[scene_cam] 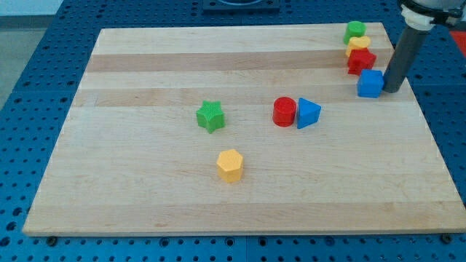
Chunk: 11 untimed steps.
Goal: Move the red circle and blue triangle a bit down
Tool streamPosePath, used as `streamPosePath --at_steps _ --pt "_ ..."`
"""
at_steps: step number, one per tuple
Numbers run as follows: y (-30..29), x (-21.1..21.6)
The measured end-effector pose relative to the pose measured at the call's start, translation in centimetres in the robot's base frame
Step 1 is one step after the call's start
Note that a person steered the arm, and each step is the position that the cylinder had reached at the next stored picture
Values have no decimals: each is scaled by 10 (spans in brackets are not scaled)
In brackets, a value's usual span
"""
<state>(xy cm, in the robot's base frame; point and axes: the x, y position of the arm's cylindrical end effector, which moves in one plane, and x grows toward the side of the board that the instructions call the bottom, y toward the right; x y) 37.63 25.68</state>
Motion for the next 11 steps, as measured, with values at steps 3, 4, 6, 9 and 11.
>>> streamPosePath --at_steps 3,4,6,9,11 --pt "-23 48" --pt "-68 49" --pt "-137 37" --pt "-196 55" --pt "-196 88"
